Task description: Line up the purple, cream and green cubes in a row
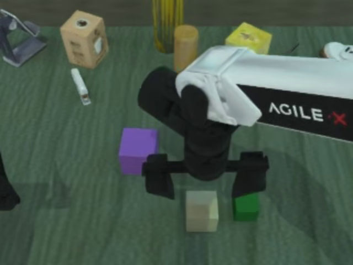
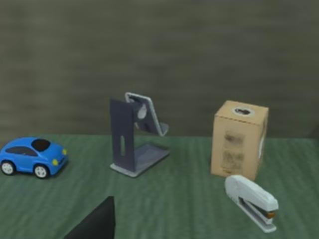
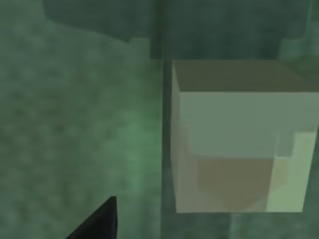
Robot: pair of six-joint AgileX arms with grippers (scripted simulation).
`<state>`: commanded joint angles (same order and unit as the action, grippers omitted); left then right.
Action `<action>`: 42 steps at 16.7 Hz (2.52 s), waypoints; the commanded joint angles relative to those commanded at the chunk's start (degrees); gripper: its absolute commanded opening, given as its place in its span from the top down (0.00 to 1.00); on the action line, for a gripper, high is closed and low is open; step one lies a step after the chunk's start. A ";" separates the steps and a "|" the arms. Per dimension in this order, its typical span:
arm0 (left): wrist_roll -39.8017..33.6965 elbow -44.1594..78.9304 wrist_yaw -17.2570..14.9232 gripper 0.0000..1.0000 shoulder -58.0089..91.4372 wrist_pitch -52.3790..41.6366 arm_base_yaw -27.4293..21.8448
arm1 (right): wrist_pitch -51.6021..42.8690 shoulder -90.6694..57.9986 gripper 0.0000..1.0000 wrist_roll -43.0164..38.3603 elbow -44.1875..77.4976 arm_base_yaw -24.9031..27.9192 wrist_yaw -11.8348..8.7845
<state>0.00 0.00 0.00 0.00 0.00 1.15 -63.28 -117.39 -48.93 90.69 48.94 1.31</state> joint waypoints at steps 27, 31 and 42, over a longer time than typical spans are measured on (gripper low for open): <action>-18.17 76.84 -0.27 0.00 97.59 -53.03 -22.81 | 41.38 85.58 0.00 39.51 -72.58 -36.85 4.23; -21.39 90.62 -0.29 0.00 113.57 -61.76 -26.83 | 52.94 104.58 0.00 45.48 -84.20 -43.61 1.61; -23.65 101.26 -0.18 0.00 124.07 -67.15 -29.40 | 63.28 117.39 0.00 48.93 -90.69 -48.37 -1.31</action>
<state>-23.65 101.26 -0.18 124.07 -67.15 -28.25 0.00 0.00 0.00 0.00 0.57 0.00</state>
